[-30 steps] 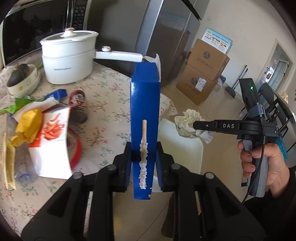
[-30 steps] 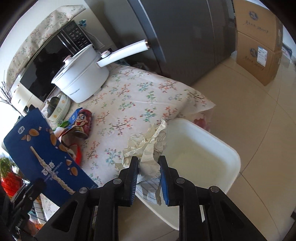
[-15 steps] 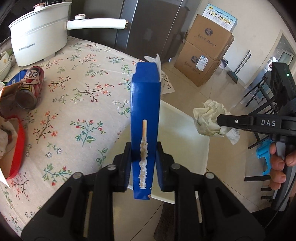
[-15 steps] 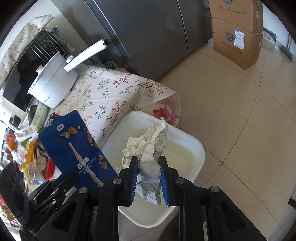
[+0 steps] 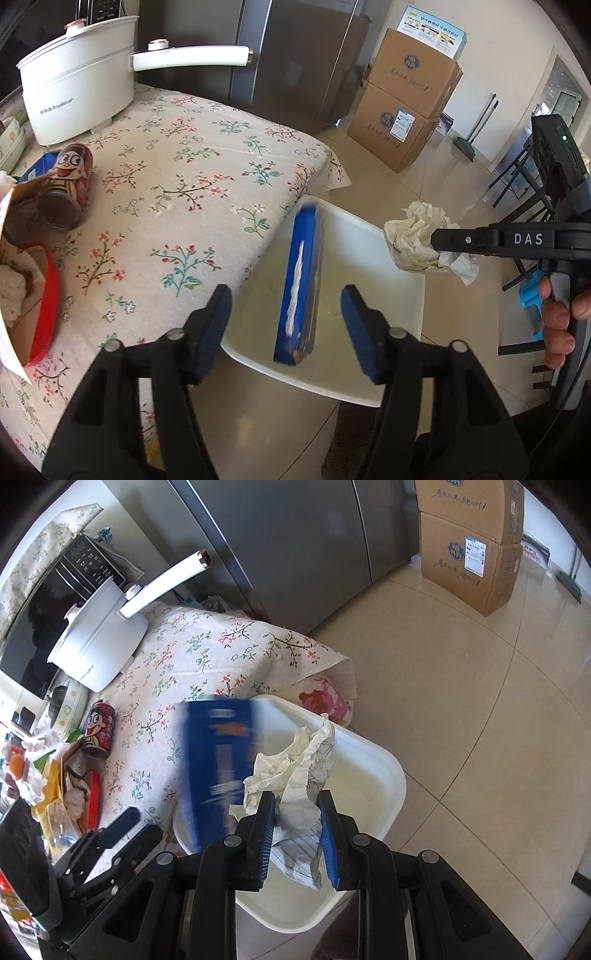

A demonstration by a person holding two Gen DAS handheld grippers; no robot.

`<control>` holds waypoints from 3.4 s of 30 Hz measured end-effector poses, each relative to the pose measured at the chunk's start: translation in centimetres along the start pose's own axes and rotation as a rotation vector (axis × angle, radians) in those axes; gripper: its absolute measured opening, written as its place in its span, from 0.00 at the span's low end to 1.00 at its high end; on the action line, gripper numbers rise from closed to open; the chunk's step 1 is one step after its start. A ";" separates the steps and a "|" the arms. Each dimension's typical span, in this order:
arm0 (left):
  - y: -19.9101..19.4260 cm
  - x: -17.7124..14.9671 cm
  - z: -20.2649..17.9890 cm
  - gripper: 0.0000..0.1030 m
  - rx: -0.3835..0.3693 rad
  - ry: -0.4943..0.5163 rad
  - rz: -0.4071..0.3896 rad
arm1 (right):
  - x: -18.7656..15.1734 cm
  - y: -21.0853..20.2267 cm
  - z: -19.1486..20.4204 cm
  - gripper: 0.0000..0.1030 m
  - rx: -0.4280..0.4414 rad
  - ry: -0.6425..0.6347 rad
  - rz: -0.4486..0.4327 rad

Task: Collect trash
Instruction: 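Carry both items to the white bin and release them inside, then move the left gripper back to the table and grasp the bread bag, then lift the bread bag with the left gripper while the right gripper grasps the red snack bag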

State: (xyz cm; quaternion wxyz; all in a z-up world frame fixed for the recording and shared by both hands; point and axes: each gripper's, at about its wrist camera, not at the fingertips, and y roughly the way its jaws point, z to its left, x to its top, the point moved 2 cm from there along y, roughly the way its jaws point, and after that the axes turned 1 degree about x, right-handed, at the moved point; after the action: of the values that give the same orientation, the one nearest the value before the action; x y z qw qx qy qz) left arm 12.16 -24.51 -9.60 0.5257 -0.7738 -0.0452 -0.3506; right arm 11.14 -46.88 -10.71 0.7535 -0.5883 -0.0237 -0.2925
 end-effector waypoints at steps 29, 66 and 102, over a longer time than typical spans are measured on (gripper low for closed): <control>-7.7 -3.5 7.6 0.95 0.237 -0.012 -0.054 | -0.2 1.6 4.3 0.70 -0.085 -0.070 0.009; -11.3 -8.3 25.8 0.95 0.530 -0.122 0.061 | -2.9 2.2 22.7 0.79 0.022 -0.342 0.012; -19.2 -8.0 29.4 0.05 0.442 -0.315 -0.102 | -5.8 4.5 29.6 0.79 0.079 -0.478 0.033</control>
State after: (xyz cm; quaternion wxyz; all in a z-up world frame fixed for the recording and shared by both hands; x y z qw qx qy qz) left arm 12.33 11.21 -5.23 0.6498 -0.6821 -0.2406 -0.2337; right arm 17.55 -17.26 -7.76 0.7536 -0.6112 -0.2032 -0.1315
